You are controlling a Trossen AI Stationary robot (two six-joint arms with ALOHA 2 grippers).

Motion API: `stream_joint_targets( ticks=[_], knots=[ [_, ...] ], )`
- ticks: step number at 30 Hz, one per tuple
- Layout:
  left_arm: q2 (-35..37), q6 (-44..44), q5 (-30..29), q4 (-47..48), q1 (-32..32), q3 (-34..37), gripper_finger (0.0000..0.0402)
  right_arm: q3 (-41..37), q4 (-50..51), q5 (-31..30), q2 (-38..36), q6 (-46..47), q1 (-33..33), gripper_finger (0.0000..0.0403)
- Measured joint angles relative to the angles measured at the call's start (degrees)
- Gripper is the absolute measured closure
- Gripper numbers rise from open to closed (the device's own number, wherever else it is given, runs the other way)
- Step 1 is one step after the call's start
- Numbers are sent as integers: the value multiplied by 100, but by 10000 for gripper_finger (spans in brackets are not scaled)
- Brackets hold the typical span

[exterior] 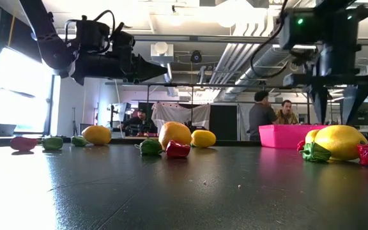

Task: Sort produce into baskets
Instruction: Put the lemon into the pink bin

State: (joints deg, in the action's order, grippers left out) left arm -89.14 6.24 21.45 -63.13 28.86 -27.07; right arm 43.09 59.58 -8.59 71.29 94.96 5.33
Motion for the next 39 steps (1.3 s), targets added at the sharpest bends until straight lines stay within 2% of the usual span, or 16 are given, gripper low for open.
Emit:
stream_joint_targets(
  ticks=[5,9,17,25,29,36,39],
  knots=[
    [0,0,1,11,0,0,401,0,-357,58,203,122,193,167],
    [0,0,1,13,0,0,401,0,-302,-97,268,426,337,154],
    [0,0,3,13,0,0,401,0,-281,-230,566,554,542,153],
    [0,0,3,18,0,-2,401,-1,-314,-230,1099,205,746,155],
    [0,-2,3,24,0,-2,401,-2,-293,-310,1174,51,745,179],
    [0,-15,14,111,0,-2,401,-2,-237,-455,1174,-107,745,267],
    [0,-17,21,129,0,-2,401,-2,-190,-371,1174,-336,745,281]
  ],
)
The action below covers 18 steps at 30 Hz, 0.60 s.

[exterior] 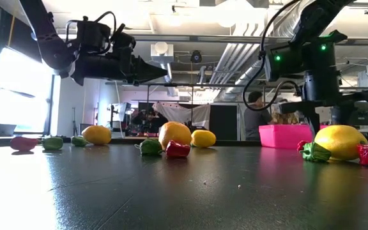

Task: Sort produce into baskets
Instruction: Put the lemon into the pink bin

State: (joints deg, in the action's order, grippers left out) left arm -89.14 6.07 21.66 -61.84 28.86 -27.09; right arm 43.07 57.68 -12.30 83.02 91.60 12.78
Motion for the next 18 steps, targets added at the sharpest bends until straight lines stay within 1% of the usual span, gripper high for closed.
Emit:
stream_joint_targets(
  ticks=[5,10,14,16,18],
  knots=[
    [0,7,8,-7,0,0,401,181,268,363,-2,-434,-4,281],
    [0,4,8,-76,0,0,401,854,923,453,-2,-1108,-4,281],
    [0,-1,7,-79,-1,0,401,1552,1432,192,-2,-1641,82,281],
    [0,-10,8,-79,0,0,401,1858,1779,-18,-2,-1939,258,281],
    [0,-95,8,-81,25,0,402,2110,1990,-266,-6,-2424,520,281]
  ],
)
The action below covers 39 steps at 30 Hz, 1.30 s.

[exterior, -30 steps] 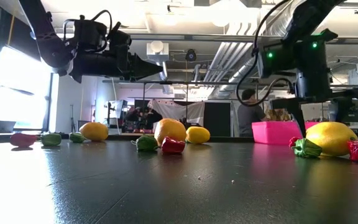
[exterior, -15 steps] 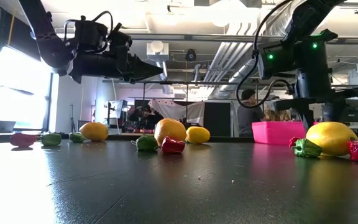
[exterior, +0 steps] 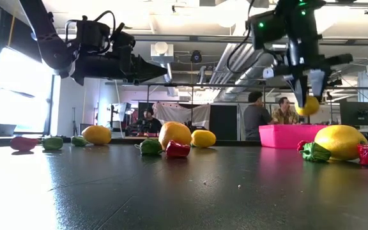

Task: Sort produce into baskets
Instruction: Put the lemon into the pink bin

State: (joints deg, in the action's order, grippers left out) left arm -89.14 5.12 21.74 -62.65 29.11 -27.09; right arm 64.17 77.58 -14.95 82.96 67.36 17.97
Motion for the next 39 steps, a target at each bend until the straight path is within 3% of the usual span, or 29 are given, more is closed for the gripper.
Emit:
stream_joint_targets(
  ticks=[7,12,16,23,30,39],
  knots=[
    [0,-57,-2,149,131,0,401,255,-178,-357,0,-1729,1748,281],
    [0,-51,-2,153,131,0,401,255,-1135,-437,0,-3153,2918,281],
    [0,-4,-2,155,157,0,401,255,-1676,-404,166,-4175,3473,281],
    [0,-37,-2,157,163,0,401,327,-1679,-334,922,-3540,3994,281],
    [0,-39,-3,155,163,0,401,797,-1674,404,1669,-2275,4257,281],
    [0,-54,-4,155,163,0,401,1305,-1587,750,2360,-1556,4739,281]
  ],
)
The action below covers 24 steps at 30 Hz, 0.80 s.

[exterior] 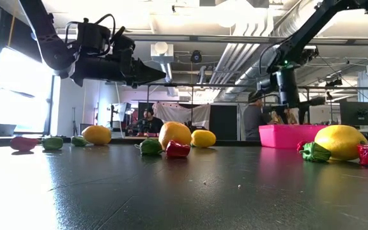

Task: Sort produce into baskets
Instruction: Put the lemon into the pink bin

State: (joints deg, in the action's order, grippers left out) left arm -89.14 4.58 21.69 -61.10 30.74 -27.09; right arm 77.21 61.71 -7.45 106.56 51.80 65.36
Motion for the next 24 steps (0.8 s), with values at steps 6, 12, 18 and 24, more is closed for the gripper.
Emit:
stream_joint_targets(
  ticks=[6,12,18,24],
  knots=[
    [0,2,0,0,0,0,401,209,115,44,35,644,262,281],
    [0,8,0,0,0,0,402,227,-16,133,35,1058,397,274],
    [0,13,0,13,0,0,401,227,-169,213,35,1369,529,269],
    [0,55,-2,94,0,0,401,227,-266,208,35,1372,592,268]
  ],
)
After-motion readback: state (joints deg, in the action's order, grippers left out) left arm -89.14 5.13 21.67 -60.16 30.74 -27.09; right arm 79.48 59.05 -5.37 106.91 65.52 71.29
